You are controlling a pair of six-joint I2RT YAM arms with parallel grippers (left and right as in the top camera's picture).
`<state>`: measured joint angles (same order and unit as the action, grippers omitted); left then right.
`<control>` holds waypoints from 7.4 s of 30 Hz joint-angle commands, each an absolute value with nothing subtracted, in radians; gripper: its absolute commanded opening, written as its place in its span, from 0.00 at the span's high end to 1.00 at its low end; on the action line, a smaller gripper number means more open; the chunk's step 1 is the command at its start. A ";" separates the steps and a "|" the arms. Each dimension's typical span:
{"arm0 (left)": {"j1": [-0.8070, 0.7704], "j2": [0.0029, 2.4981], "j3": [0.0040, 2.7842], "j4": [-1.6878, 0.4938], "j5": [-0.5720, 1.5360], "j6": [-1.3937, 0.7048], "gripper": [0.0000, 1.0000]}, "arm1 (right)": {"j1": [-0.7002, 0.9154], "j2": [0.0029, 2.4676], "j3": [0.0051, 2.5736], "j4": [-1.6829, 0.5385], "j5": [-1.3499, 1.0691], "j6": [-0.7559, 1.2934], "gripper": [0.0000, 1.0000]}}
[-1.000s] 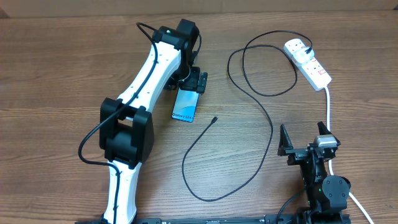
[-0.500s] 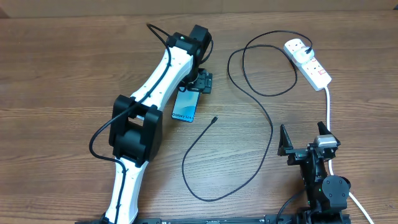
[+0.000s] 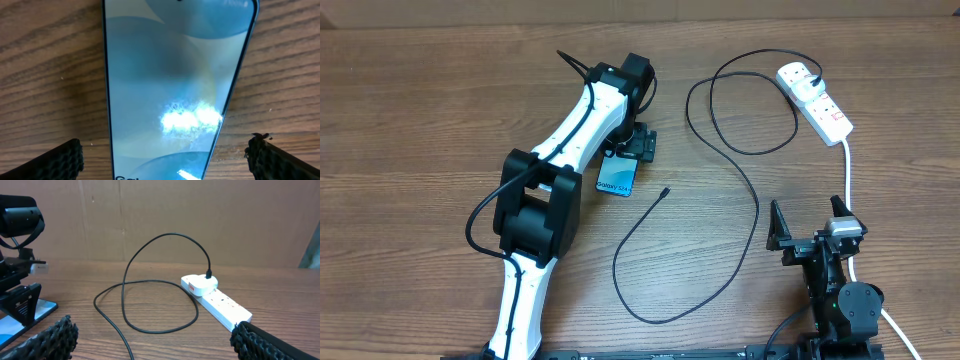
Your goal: Plug charger to phone and switch on socket
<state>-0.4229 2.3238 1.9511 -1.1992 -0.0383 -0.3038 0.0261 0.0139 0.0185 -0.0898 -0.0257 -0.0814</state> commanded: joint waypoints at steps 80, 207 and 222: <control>-0.391 2.336 1.786 -1.041 -0.002 -0.262 0.08 | 0.022 0.003 0.008 -0.084 -0.024 -0.076 0.00; -0.428 2.336 1.678 -1.019 0.048 -0.187 0.12 | 0.022 0.003 0.008 -0.084 -0.024 -0.076 0.00; -0.419 2.336 1.678 -1.016 0.040 -0.204 0.23 | 0.022 0.003 0.008 -0.084 -0.024 -0.076 0.00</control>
